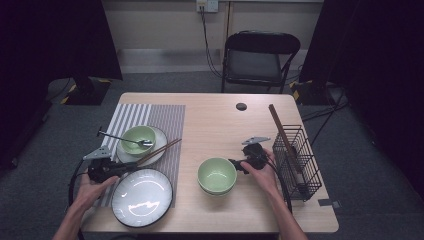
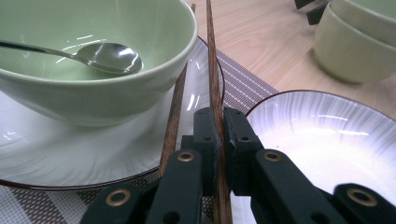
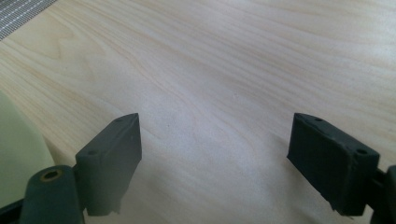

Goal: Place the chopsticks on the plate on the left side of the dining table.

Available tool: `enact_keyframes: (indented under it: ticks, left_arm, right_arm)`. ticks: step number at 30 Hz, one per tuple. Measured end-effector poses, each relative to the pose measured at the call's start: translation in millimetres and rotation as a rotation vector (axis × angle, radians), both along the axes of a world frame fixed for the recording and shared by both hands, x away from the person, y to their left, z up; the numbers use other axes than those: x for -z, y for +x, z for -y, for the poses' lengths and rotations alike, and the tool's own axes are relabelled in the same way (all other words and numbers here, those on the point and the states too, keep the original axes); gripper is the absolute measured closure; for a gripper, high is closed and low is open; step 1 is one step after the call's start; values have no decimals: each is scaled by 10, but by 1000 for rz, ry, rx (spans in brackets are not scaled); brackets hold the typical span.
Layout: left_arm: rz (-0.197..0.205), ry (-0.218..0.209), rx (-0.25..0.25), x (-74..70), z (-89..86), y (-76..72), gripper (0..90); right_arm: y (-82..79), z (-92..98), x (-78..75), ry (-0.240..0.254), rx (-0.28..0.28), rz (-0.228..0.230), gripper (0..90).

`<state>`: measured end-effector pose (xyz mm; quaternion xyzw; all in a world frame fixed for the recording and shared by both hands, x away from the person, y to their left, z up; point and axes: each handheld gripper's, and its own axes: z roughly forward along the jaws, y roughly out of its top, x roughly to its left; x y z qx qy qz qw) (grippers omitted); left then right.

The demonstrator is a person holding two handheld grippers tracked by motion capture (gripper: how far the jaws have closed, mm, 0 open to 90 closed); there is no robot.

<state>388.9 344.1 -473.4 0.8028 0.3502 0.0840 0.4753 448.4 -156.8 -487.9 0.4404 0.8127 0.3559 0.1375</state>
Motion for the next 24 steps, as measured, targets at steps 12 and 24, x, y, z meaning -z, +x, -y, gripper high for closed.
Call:
enact_keyframes:
  ticks: [12,24]
  left_arm:
    - [15,26,-13,26,23,3,845]
    - [25,57,-21,48,19,-3,841]
  right_arm:
    - [-44,65,100,-18,13,55,168]
    - [-66,8,129,-51,22,88,144]
